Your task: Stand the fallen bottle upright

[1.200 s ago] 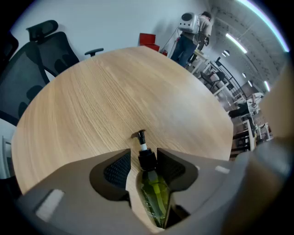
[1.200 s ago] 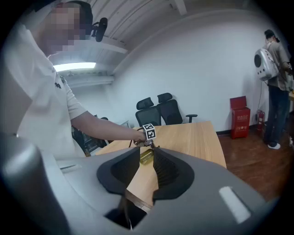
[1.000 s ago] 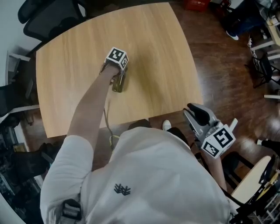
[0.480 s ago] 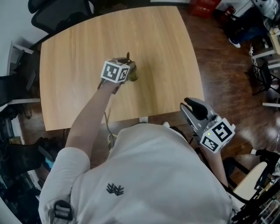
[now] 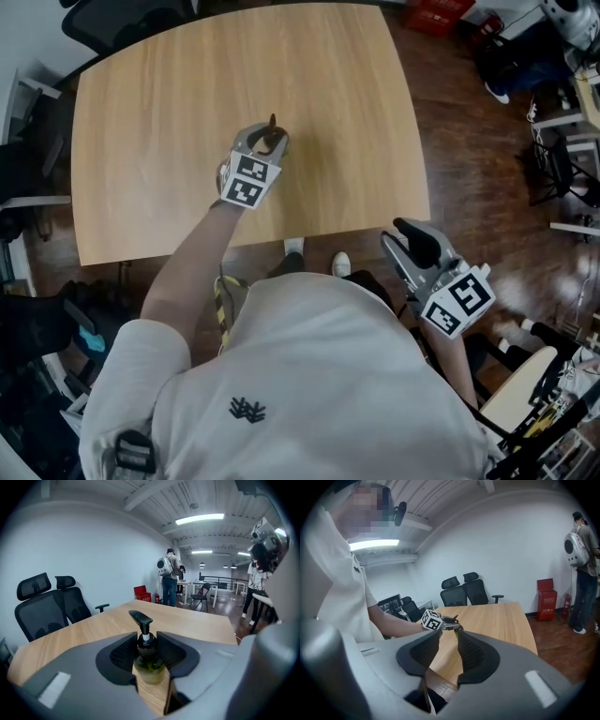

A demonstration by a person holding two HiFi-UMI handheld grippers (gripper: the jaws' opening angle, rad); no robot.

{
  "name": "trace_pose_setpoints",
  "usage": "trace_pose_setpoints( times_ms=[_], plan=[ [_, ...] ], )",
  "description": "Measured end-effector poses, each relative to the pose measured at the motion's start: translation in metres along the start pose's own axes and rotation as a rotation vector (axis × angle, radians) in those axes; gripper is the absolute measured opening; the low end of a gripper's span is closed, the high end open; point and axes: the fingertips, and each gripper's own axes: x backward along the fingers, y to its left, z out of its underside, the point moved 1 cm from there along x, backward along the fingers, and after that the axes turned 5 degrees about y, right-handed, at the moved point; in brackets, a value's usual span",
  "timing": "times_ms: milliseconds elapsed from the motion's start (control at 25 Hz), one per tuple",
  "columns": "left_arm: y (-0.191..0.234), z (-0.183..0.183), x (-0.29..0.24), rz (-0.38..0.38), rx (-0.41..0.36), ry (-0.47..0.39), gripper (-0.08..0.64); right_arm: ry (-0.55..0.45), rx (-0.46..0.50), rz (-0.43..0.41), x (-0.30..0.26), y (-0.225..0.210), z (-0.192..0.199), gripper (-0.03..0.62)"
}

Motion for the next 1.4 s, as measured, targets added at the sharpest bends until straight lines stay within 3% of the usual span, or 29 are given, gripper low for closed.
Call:
trace_pose_setpoints(
  times_ms=[160,360,480,600,840,960,1120,1400],
  plan=[
    [0.013,-0.007,0.005,-0.101,0.006,0.004,0.19,-0.011,0.0,-0.003,0.014,-0.002,0.008,0.163],
    [0.006,-0.01,0.072,-0.26,0.076,-0.04,0.215,-0.029,0.081,-0.06,0.043,0.002,0.021,0.188],
    [-0.024,-0.007,0.128,-0.327,0.166,-0.102,0.213,-0.06,0.12,-0.095,0.07,-0.003,0.038,0.224],
    [-0.087,-0.001,0.195,-0.369,0.241,-0.159,0.198,-0.063,0.09,-0.154,0.1,-0.002,0.07,0.265],
    [-0.237,0.012,0.306,-0.292,0.323,-0.19,0.175,-0.02,0.114,-0.261,0.142,0.03,0.117,0.33],
    [-0.291,0.01,0.347,-0.261,0.304,-0.197,0.172,-0.011,0.145,-0.309,0.155,0.054,0.129,0.336],
    [-0.34,0.009,0.386,-0.211,0.259,-0.235,0.167,-0.033,0.179,-0.326,0.166,0.088,0.142,0.337],
    [-0.397,0.021,0.456,-0.131,0.226,-0.324,0.164,-0.089,0.227,-0.276,0.189,0.158,0.164,0.339]
  ],
)
